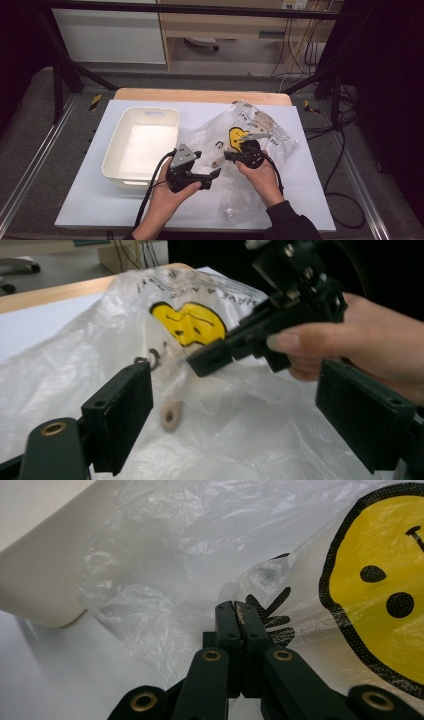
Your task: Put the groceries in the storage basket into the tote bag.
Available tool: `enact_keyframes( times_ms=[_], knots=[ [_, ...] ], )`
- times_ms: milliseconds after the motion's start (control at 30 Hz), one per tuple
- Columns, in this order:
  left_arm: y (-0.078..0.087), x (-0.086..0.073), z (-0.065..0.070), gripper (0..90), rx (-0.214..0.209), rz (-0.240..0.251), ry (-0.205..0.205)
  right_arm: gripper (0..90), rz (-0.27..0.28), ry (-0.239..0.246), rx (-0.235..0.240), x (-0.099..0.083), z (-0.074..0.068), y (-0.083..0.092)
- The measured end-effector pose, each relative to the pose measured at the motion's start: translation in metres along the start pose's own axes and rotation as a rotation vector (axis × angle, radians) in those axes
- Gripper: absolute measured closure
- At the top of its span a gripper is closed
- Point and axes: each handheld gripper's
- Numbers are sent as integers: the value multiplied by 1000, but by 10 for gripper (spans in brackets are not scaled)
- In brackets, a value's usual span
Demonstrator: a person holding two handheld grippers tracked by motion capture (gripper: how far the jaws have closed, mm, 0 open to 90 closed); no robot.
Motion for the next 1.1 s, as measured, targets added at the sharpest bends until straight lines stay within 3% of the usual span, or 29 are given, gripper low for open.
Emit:
enact_keyframes(
  times_ms=[267, 400, 733, 967, 1100],
  knots=[
    [14, 7, -17, 156, 60, 32, 24, 900, -18, 6, -1, -3, 0, -4],
    [23, 11, -24, 156, 96, 44, 14, 900, -28, 10, -2, -4, -1, -5],
    [45, 14, -54, 151, 180, 16, 37, 857, -52, 26, -26, -13, -4, -5],
    [58, 10, -71, 140, 238, -20, 25, 658, 7, 21, -48, -15, -5, 4],
    [59, 6, -79, 136, 266, -38, 27, 468, 24, 13, -65, -19, -6, 10]
  ],
)
Point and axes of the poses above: each handheld gripper's, and its own axes: y roughly backward along the jaws, x roughly out of its top, z roughly to its right, and after that the axes turned 2 degrees about -z, right-handed
